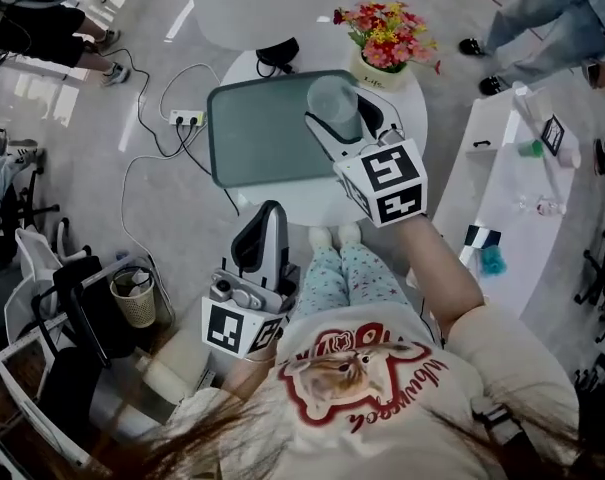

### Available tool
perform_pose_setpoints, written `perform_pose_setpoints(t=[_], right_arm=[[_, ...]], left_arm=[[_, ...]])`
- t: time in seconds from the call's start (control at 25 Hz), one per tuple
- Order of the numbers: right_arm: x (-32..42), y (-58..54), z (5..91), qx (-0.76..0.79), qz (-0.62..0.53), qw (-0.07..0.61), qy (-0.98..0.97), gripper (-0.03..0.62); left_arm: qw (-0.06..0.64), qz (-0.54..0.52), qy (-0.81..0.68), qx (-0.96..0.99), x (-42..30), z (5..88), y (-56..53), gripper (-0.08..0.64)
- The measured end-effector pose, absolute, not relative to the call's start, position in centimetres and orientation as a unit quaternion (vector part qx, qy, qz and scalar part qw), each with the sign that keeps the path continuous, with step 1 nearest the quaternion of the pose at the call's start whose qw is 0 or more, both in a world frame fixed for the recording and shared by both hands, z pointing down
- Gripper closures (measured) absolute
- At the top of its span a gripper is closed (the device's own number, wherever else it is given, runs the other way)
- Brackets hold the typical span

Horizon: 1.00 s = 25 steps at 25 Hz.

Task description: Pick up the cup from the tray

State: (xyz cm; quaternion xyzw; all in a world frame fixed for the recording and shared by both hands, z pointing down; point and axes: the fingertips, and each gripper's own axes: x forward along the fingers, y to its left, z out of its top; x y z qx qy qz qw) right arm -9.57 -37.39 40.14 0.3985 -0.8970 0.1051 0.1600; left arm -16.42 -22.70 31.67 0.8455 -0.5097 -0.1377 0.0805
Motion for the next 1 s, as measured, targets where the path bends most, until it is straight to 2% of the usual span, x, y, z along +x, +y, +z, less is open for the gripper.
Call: perform_pose_setpoints(t=[0.56, 1.0], right_arm=[[-7.6, -35.5, 31.5, 0.408, 0.076, 0.117, -0.902, 0.310], [-7.1, -33.4, 29.0, 0.388, 0.053, 0.129, -0.911, 0.310]], left_arm=[[0.037, -0.142, -0.489, 0.859, -15.1, 26.6, -23.2, 0.546], [0.020, -0.141, -0.479, 0.866, -13.9, 24.8, -23.4, 0.545]])
